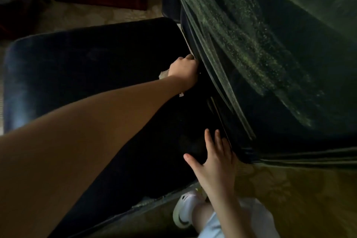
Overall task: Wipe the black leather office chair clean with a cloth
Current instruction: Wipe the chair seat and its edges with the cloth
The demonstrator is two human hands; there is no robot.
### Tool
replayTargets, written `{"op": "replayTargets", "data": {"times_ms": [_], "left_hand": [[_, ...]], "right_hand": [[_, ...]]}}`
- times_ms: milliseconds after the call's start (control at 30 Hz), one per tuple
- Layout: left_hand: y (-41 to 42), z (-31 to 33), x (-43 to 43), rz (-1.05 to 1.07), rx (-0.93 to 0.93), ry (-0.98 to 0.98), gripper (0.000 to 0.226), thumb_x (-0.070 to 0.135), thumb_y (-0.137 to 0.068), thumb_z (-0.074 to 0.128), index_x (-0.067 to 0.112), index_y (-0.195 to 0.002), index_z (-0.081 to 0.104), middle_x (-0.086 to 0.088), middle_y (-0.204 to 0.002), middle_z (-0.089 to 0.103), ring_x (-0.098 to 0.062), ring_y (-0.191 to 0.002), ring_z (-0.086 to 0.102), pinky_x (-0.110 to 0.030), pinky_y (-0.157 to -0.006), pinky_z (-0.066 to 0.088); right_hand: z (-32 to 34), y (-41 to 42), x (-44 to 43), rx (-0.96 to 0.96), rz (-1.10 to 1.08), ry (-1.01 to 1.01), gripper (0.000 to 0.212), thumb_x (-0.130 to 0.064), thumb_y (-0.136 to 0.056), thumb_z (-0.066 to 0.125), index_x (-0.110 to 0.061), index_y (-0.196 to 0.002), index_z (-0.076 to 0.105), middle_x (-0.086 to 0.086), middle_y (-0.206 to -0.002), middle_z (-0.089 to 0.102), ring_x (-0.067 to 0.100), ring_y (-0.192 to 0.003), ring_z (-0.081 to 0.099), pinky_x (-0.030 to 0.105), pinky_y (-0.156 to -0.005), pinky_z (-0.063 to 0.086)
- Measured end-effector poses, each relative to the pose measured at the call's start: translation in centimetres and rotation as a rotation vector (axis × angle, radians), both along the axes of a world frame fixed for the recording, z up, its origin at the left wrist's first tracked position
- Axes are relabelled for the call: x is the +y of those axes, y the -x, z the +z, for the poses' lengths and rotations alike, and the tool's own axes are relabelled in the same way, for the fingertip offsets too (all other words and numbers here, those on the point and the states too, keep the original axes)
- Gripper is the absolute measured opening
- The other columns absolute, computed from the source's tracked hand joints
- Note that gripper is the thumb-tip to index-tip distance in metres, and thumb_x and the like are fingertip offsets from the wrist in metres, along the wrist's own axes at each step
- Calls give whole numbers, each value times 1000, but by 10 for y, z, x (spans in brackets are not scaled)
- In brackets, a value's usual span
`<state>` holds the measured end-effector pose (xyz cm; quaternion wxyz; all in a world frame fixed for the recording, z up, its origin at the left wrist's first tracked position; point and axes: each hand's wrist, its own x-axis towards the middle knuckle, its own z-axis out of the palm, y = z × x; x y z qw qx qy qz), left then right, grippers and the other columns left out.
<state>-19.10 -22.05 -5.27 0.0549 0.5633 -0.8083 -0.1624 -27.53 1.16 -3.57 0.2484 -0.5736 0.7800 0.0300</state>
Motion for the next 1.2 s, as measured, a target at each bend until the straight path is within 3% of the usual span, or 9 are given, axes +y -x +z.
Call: {"op": "replayTargets", "data": {"times_ms": [167, 433, 600, 733, 900, 1067, 1200], "left_hand": [[4, 5, 27, -114, -52, -10, 34, 24, -90, 49, 16, -122, 57, -6, -127, 50, -31, -112, 51, -37, -80, 46], [21, 4, 132, -304, 43, -49, 29, 31, -94, 44, 21, -116, 60, -1, -120, 54, -28, -104, 54, -36, -75, 49], [17, 7, 122, -455, 17, -31, 31, 34, -96, 40, 28, -121, 57, 1, -125, 52, -24, -112, 50, -35, -84, 48], [6, 9, 83, -231, -78, 91, 29, 27, -95, 43, 19, -120, 56, -4, -120, 53, -25, -113, 47, -34, -79, 43], [5, 1, 75, -52, 10, 45, 29, 27, -96, 44, 19, -120, 57, -1, -123, 53, -24, -109, 47, -33, -76, 42], [4, -7, 127, -192, 113, 67, 30, 28, -95, 45, 23, -120, 60, -1, -122, 56, -27, -103, 52, -37, -79, 49], [-9, -12, 186, -296, 176, 82, 32, 28, -92, 45, 24, -119, 61, 1, -119, 60, -26, -89, 58, -35, -63, 54]], "right_hand": [[-4, -3, 0, -17, -42, 40, 86, -63, -82, 52, -34, -150, 9, -5, -159, 2, 18, -145, 4, 36, -114, 8], [-3, 2, 10, -102, -56, 54, 78, -60, -85, 49, -28, -149, 18, -3, -158, 12, 15, -145, 7, 33, -117, 8], [5, 4, 31, -107, -52, -4, 82, -54, -87, 52, -33, -150, 4, -7, -158, 0, 14, -145, 1, 34, -117, 4], [9, 10, 35, -83, -92, -53, 90, -54, -84, 57, -36, -149, -3, -2, -158, -6, 21, -145, 0, 36, -116, 6], [8, 13, 33, -100, -97, -64, 95, -52, -81, 63, -36, -149, -2, -1, -159, -5, 21, -145, -2, 36, -115, 11], [6, 13, 32, -70, -79, -75, 94, -53, -83, 61, -36, -149, -3, -2, -158, -6, 21, -145, -3, 38, -115, 12], [4, 17, 37, -113, -63, -41, 94, -48, -81, 65, -30, -150, 4, -1, -158, -2, 22, -145, 0, 38, -114, 14]]}}
